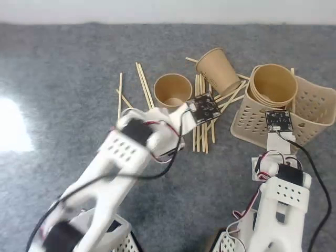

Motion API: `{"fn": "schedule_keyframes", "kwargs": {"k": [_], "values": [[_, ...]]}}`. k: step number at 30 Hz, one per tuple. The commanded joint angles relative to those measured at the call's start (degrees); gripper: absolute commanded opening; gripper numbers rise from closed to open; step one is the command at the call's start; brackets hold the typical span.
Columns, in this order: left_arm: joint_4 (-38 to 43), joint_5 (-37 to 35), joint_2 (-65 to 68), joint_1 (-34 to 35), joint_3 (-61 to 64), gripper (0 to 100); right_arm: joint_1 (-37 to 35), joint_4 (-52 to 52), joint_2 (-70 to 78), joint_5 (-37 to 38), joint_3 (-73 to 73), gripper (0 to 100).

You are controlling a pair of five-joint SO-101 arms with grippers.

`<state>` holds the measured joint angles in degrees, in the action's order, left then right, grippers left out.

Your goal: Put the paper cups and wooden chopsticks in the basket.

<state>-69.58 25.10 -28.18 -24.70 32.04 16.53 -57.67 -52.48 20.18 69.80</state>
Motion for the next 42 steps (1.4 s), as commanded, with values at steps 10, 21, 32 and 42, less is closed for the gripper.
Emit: {"fn": "schedule_keyframes", "kwargs": {"k": [10, 21, 32, 42], "values": [[-0.79, -10.02, -11.43, 33.49, -1.98, 14, -2.77, -18.59, -1.1, 1.41, -19.87, 29.6], [16.7, -14.42, -11.43, 44.84, 20.18, 14, -24.84, -43.47, 0.48, 0.88, -49.05, 29.6], [38.51, -14.42, -11.34, 45.45, 40.04, 14, -30.81, -45.14, 25.27, -1.05, -73.41, 29.6], [46.51, -14.51, -11.34, 45.36, 45.58, 14, -37.23, -44.97, 49.89, 3.69, -99.34, 29.6]]}}
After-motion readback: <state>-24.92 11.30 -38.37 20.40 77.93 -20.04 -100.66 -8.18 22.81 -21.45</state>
